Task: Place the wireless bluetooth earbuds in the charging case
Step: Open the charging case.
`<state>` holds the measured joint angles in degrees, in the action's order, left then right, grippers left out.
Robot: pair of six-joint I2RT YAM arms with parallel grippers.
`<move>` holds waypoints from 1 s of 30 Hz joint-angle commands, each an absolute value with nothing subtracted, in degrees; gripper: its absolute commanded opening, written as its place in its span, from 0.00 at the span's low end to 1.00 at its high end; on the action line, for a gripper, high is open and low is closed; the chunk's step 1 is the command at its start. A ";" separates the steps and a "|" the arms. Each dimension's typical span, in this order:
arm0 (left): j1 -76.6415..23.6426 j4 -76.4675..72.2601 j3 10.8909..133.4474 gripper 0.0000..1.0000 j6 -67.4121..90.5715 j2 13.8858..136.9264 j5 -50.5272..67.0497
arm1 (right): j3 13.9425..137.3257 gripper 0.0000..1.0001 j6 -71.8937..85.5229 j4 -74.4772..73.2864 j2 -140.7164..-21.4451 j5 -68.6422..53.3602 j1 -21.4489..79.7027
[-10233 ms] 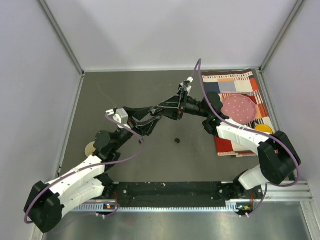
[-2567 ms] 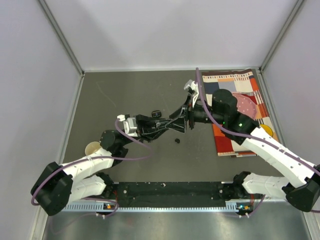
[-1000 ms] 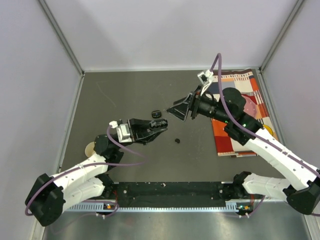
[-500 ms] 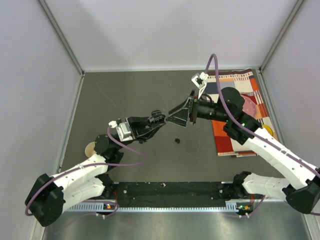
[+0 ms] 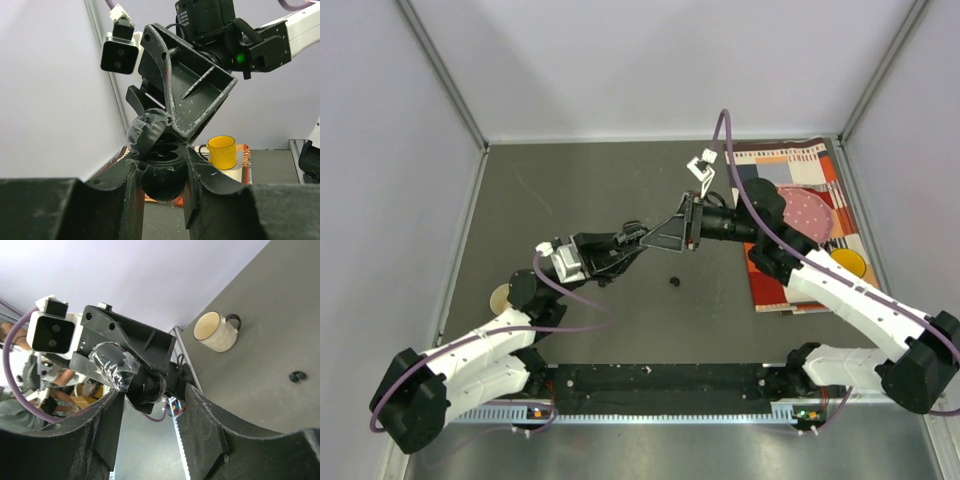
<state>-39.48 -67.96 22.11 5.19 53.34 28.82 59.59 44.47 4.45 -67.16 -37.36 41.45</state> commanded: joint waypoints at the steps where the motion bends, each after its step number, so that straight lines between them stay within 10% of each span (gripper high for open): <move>1: -39.73 -70.93 22.41 0.00 4.83 52.47 30.06 | 58.01 0.50 52.64 16.68 -68.81 -39.20 41.22; 8: -39.73 -69.96 22.41 0.00 3.96 52.47 30.76 | 56.34 0.46 60.55 25.13 -71.54 -42.71 41.22; 19: -39.73 -68.47 22.41 0.01 2.11 52.30 28.22 | 55.99 0.11 63.28 27.07 -72.07 -45.44 41.22; 30: -39.73 -69.17 21.45 0.29 3.08 51.77 24.00 | 54.58 0.00 65.57 30.06 -71.81 -44.12 41.22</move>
<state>-39.72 -67.85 22.11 1.98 52.84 27.77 55.05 64.66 24.43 -72.40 -42.74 41.08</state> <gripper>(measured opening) 0.342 0.254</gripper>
